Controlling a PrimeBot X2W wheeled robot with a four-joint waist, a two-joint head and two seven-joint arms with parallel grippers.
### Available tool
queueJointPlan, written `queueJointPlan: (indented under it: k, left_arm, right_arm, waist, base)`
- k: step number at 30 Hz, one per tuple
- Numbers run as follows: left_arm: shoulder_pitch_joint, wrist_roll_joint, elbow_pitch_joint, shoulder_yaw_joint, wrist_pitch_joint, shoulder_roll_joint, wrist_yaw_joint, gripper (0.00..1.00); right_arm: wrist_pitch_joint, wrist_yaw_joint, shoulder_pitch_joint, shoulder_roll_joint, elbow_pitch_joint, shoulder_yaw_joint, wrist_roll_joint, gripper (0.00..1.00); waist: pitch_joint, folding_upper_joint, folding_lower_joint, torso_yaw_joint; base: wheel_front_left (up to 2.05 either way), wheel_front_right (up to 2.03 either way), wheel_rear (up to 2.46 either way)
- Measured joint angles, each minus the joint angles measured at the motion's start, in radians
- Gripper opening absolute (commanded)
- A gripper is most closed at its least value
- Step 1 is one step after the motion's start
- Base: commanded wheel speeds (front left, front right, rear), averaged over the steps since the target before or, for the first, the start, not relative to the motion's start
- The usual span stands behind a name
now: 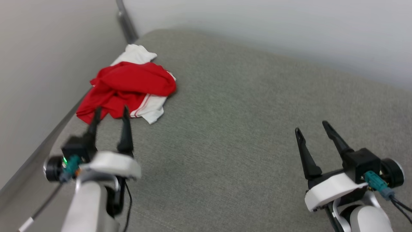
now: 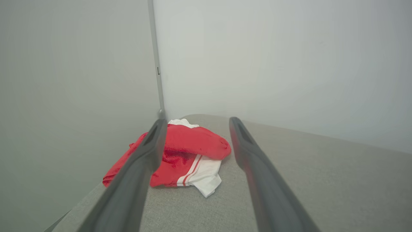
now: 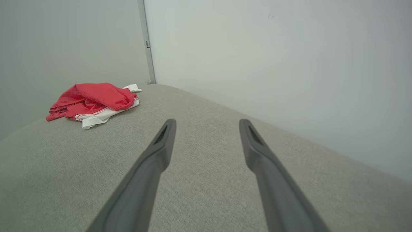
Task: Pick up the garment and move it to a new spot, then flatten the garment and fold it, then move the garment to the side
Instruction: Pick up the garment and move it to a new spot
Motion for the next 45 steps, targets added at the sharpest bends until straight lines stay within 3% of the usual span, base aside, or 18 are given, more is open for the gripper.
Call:
queueJointPlan:
  k: [4,9,15,21,25,34,35,36,37,45]
  left_arm:
    - [-0.167,-0.039,0.027,0.041,0.057,0.053,-0.016,1.00]
    - [-0.349,-0.092,0.071,0.085,0.228,0.166,-0.044,1.00]
    - [-0.495,-0.184,0.179,0.106,0.550,0.313,-0.078,1.00]
    - [-0.531,-0.293,0.323,0.110,0.836,0.434,-0.091,1.00]
    - [-0.531,-0.351,0.393,0.123,0.920,0.479,-0.091,1.00]
    - [-0.541,-0.437,0.515,0.177,0.941,0.510,-0.092,1.00]
    - [-0.546,-0.437,0.525,0.178,0.937,0.511,-0.091,0.50]
    - [-0.549,-0.438,0.532,0.179,0.929,0.511,-0.091,0.33]
    - [-0.552,-0.438,0.539,0.178,0.921,0.510,-0.091,0.00]
    - [-0.582,-0.362,0.580,0.122,0.724,0.486,-0.075,0.00]
  right_arm:
    - [0.018,0.000,-0.045,0.000,-0.025,0.005,-0.030,1.00]
    - [0.026,0.000,-0.083,0.000,-0.040,0.002,-0.044,1.00]
    - [0.017,0.000,-0.133,0.001,-0.054,0.000,-0.056,1.00]
    - [0.003,0.000,-0.178,0.000,-0.050,0.010,-0.058,1.00]
    - [-0.005,0.000,-0.198,0.001,-0.046,0.018,-0.058,1.00]
    - [-0.010,0.000,-0.220,0.001,-0.043,0.012,-0.063,1.00]
    - [-0.010,0.000,-0.221,0.000,-0.043,0.011,-0.066,1.00]
    - [-0.010,0.000,-0.221,0.001,-0.042,0.009,-0.066,1.00]
    - [-0.009,0.000,-0.221,0.001,-0.040,0.007,-0.067,1.00]
    - [-0.006,0.000,-0.224,0.000,-0.020,0.004,-0.074,1.00]
  waist:
    - [0.071,0.0000,0.0000,-0.037]
    - [0.164,0.0000,0.0001,-0.092]
    - [0.272,0.0000,0.0001,-0.158]
    - [0.372,0.0000,0.0001,-0.219]
    - [0.425,0.0000,0.0000,-0.258]
    - [0.510,0.0001,-0.0001,-0.317]
    - [0.512,0.0000,-0.0001,-0.320]
    - [0.513,0.0000,-0.0001,-0.321]
    - [0.512,0.0000,-0.0001,-0.320]
    - [0.461,0.0000,0.0000,-0.299]
  base:
    - [0.00,0.00,0.00]
    - [0.00,0.00,0.00]
    - [0.00,0.00,0.00]
    - [0.00,0.00,0.00]
    - [0.00,0.00,0.00]
    - [0.00,0.00,0.00]
    - [0.00,0.00,0.00]
    - [0.00,0.00,0.00]
    - [0.00,0.00,0.00]
    - [0.00,0.00,0.00]
